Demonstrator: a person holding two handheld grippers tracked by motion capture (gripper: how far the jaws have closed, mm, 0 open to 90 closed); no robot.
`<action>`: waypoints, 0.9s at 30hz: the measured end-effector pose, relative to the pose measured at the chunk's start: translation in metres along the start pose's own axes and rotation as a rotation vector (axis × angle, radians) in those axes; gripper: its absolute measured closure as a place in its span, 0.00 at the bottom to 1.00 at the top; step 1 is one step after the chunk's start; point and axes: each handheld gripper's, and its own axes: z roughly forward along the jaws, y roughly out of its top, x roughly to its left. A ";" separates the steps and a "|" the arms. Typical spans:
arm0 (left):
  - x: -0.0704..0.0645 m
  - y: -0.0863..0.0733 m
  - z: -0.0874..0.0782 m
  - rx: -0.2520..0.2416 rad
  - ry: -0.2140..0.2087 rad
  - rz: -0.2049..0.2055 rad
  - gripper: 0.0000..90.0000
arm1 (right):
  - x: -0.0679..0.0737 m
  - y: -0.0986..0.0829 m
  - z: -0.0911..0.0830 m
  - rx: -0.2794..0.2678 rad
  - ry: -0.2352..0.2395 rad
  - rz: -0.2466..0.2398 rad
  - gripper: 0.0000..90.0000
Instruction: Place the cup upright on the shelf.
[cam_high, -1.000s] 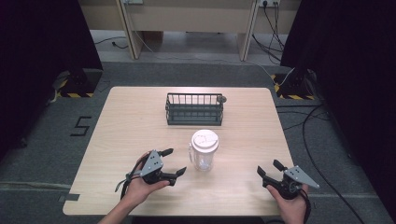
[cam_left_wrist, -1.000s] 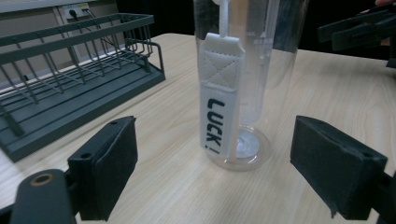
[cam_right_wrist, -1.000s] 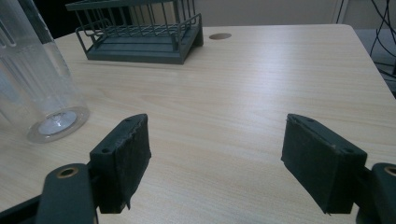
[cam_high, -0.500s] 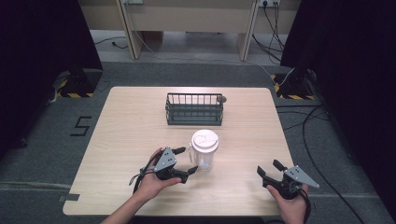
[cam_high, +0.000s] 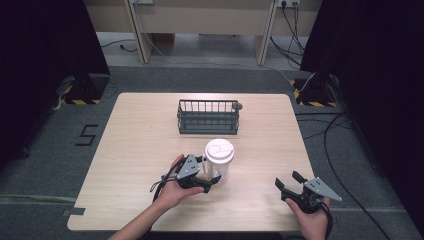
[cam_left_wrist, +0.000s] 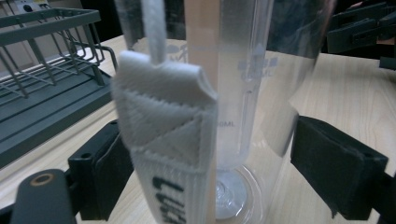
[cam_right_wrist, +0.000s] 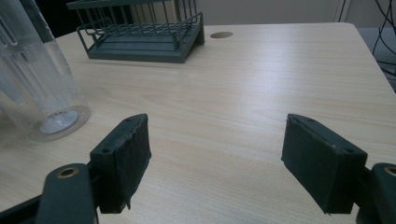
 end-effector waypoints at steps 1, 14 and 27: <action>0.000 0.000 0.002 -0.003 -0.001 -0.003 0.16 | 0.000 0.000 0.000 0.000 0.000 0.000 0.27; 0.000 0.000 0.014 -0.021 -0.006 0.006 0.16 | 0.000 0.000 0.001 0.008 0.000 0.003 0.27; 0.000 -0.001 0.023 -0.039 -0.014 -0.009 0.18 | 0.000 0.000 0.001 0.006 -0.001 -0.002 0.27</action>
